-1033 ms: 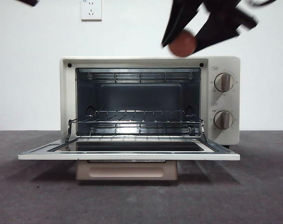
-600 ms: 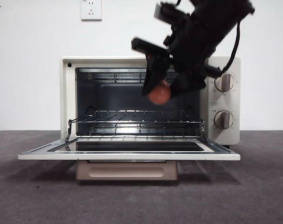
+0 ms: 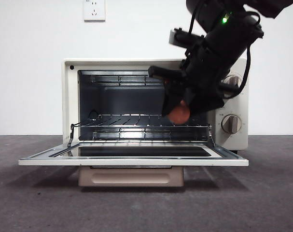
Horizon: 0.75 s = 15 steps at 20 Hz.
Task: Eggoven
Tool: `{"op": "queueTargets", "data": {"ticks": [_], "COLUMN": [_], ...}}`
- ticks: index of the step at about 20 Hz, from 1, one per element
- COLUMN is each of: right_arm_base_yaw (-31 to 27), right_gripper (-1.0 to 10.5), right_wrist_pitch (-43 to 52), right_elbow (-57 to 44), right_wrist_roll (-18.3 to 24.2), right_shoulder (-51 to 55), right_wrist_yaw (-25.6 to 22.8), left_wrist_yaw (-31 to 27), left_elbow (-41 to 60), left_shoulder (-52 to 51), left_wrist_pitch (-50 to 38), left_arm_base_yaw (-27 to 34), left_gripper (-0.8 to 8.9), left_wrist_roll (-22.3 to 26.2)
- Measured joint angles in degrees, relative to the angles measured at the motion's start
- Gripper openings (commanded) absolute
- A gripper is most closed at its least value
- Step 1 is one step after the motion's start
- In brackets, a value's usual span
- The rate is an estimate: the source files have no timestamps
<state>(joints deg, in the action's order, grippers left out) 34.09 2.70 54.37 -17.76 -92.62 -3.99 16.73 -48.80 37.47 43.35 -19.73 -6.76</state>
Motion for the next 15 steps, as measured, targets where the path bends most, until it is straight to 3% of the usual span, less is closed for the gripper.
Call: {"op": "queueTargets", "data": {"ticks": [6, 10, 15], "right_arm_base_yaw": [0.0, 0.0, 0.0], "right_gripper": [0.2, 2.6, 3.1], "right_wrist_pitch": [0.4, 0.1, -1.2], "right_elbow": [0.0, 0.0, 0.0], "right_wrist_roll": [0.0, 0.0, 0.0], "right_shoulder": [-0.2, -0.2, -0.7], "right_wrist_yaw": [-0.6, -0.6, -0.5], "left_wrist_yaw": [0.0, 0.0, 0.0], "left_elbow": [0.0, 0.0, 0.0], "left_shoulder": [0.0, 0.0, 0.0], "left_wrist_pitch": [0.0, 0.0, 0.0], "left_arm_base_yaw": [0.0, 0.0, 0.0], "left_gripper": [0.06, 0.06, 0.06], "left_wrist_roll": [0.0, 0.0, 0.0]}}
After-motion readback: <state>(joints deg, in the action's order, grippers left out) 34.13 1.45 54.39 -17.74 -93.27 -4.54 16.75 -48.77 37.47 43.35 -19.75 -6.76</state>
